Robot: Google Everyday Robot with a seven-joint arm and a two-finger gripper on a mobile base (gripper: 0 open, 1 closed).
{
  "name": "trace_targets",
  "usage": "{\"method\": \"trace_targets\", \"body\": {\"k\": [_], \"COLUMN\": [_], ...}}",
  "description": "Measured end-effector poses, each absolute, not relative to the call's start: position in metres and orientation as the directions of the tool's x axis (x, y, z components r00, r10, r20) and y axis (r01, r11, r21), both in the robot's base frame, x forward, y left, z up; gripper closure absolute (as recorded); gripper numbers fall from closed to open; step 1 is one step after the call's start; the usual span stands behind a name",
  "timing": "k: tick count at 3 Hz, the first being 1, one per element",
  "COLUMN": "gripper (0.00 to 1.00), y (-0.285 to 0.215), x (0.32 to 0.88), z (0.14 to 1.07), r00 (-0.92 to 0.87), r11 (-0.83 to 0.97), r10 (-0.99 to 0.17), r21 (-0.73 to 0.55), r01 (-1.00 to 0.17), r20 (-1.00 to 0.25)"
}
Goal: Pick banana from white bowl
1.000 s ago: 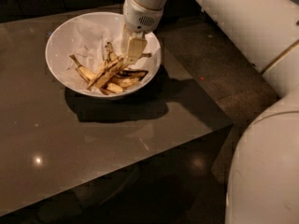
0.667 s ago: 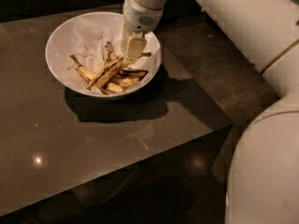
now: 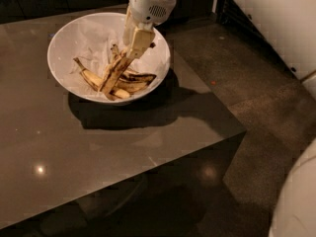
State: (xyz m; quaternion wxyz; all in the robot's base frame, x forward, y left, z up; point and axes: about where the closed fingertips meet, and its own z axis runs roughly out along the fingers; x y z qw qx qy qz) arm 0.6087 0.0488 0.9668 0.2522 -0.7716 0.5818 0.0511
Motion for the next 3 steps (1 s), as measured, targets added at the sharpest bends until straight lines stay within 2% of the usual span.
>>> {"method": "trace_targets", "body": {"k": [3], "gripper": [1.0], "y": [0.041], "x": [0.591], "z": [0.992], "r00": [0.336], "r11": [-0.152], "r10": [-0.834], "r21": [-0.402], "r01": [-0.903], "r20": [-0.439]}}
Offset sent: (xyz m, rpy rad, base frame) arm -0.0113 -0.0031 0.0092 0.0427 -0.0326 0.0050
